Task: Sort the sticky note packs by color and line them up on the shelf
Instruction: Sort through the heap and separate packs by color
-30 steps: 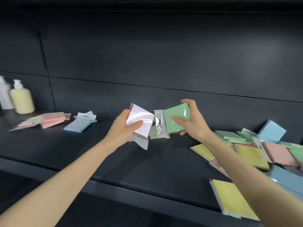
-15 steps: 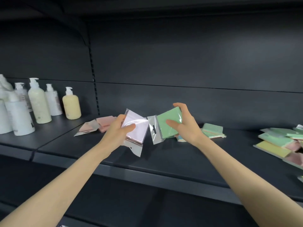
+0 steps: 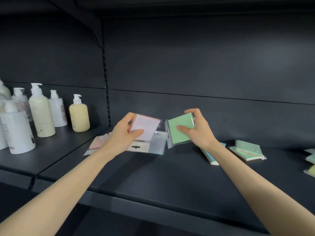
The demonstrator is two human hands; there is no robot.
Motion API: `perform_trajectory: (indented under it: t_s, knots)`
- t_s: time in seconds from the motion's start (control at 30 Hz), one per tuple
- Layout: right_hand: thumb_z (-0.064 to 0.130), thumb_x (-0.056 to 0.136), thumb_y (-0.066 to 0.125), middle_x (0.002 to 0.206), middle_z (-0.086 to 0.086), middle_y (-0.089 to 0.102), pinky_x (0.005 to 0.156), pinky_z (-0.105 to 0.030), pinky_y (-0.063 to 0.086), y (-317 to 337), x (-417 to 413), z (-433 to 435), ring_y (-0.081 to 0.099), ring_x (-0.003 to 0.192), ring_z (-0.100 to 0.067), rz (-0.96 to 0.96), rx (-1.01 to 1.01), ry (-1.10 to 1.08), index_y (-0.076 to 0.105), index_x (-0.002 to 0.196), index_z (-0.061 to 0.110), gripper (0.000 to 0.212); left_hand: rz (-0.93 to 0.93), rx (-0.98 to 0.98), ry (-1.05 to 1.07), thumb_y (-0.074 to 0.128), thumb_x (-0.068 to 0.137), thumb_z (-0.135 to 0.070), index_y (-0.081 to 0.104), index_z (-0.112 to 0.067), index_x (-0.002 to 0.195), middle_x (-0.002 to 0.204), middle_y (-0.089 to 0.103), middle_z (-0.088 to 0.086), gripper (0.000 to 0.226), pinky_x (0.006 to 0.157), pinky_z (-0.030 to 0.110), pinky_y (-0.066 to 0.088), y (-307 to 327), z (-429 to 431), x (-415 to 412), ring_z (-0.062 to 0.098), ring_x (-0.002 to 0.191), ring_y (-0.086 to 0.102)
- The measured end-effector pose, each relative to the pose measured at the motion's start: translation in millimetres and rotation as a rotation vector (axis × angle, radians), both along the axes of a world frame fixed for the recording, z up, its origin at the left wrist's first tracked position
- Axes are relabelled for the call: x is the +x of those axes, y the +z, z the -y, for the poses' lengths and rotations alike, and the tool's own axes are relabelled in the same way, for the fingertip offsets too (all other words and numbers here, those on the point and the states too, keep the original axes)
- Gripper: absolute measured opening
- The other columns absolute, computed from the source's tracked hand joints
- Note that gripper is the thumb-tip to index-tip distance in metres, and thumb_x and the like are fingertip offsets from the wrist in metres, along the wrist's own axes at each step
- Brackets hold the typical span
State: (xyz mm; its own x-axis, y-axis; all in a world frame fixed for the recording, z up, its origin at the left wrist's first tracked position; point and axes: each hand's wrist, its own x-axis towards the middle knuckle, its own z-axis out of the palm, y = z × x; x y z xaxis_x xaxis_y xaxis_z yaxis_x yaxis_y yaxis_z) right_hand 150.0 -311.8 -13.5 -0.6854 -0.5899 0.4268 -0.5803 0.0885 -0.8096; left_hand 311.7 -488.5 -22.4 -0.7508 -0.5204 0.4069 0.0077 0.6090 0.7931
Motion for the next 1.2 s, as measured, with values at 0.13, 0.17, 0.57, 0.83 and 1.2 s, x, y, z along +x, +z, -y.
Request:
perform_trajectory:
  t_s: [0.13, 0.17, 0.57, 0.83, 1.2]
  knots:
    - [0.014, 0.082, 0.071, 0.106, -0.006, 0.063, 0.076, -0.036, 0.054, 2, -15, 26, 0.062, 0.095, -0.026, 0.000, -0.019, -0.009, 0.042, 0.114, 0.024, 0.044, -0.049, -0.002, -0.025, 0.063, 0.087, -0.024, 0.057, -0.012, 0.101, 0.093, 0.066, 0.007, 0.019, 0.068, 0.027, 0.052, 4, 29, -11, 0.026, 0.082, 0.060]
    - [0.014, 0.082, 0.071, 0.106, -0.006, 0.062, 0.075, -0.033, 0.053, 2, -18, 31, 0.062, 0.095, -0.025, 0.002, -0.028, -0.010, 0.043, 0.114, 0.024, 0.044, -0.060, -0.026, -0.012, 0.060, 0.091, -0.021, 0.059, -0.015, 0.104, 0.092, 0.066, 0.001, 0.014, 0.064, 0.022, 0.054, 4, 35, -13, 0.025, 0.082, 0.060]
    - [0.013, 0.081, 0.072, 0.107, -0.008, 0.063, 0.073, -0.033, 0.052, -3, -16, 70, 0.063, 0.094, -0.027, 0.018, -0.011, -0.088, 0.043, 0.112, 0.025, 0.044, 0.012, -0.521, -0.133, 0.048, 0.098, -0.021, 0.062, -0.053, 0.111, 0.107, 0.063, -0.029, 0.038, 0.089, 0.018, 0.041, 2, 91, -9, 0.006, 0.100, 0.054]
    - [0.014, 0.079, 0.073, 0.102, -0.005, 0.063, 0.068, -0.025, 0.051, -16, 17, 83, 0.063, 0.088, -0.022, 0.024, 0.033, -0.209, 0.043, 0.111, 0.025, 0.045, 0.246, -0.542, -0.071, 0.056, 0.093, -0.032, 0.064, -0.029, 0.119, 0.113, 0.051, -0.013, 0.027, 0.086, 0.026, 0.040, -26, 148, -7, 0.010, 0.100, 0.053]
    - [0.015, 0.079, 0.073, 0.102, 0.000, 0.059, 0.064, -0.017, 0.047, -18, 34, 73, 0.060, 0.085, -0.015, -0.013, 0.090, -0.324, 0.045, 0.116, 0.020, 0.047, 0.473, -0.498, -0.209, 0.048, 0.088, -0.054, 0.063, -0.033, 0.114, 0.117, 0.051, -0.004, 0.036, 0.098, 0.033, 0.035, -15, 143, -3, 0.018, 0.120, 0.041]
